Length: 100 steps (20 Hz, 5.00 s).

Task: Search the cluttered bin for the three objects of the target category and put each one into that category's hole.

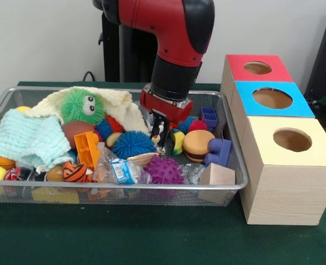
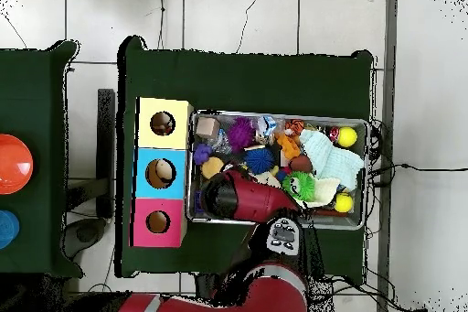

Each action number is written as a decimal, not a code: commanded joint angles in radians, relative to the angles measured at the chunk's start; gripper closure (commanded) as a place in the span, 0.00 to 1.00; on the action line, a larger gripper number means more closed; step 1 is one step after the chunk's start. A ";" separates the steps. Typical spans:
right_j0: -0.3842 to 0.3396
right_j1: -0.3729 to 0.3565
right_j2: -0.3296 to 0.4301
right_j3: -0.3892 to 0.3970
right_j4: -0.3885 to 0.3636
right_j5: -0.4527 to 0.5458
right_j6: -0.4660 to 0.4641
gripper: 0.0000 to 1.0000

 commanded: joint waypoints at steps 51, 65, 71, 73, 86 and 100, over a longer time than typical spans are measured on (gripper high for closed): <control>0.338 -0.072 -0.148 -0.365 0.471 0.621 0.468 1.00; 0.302 -0.040 -0.030 -0.372 0.580 0.463 0.382 1.00; 0.270 -0.057 0.030 -0.315 0.573 0.378 0.326 1.00; 0.239 -0.080 0.073 -0.262 0.563 0.336 0.283 1.00; 0.087 -0.172 0.226 -0.044 0.425 0.210 0.203 1.00; 0.210 -0.244 0.127 0.019 0.460 0.312 0.401 1.00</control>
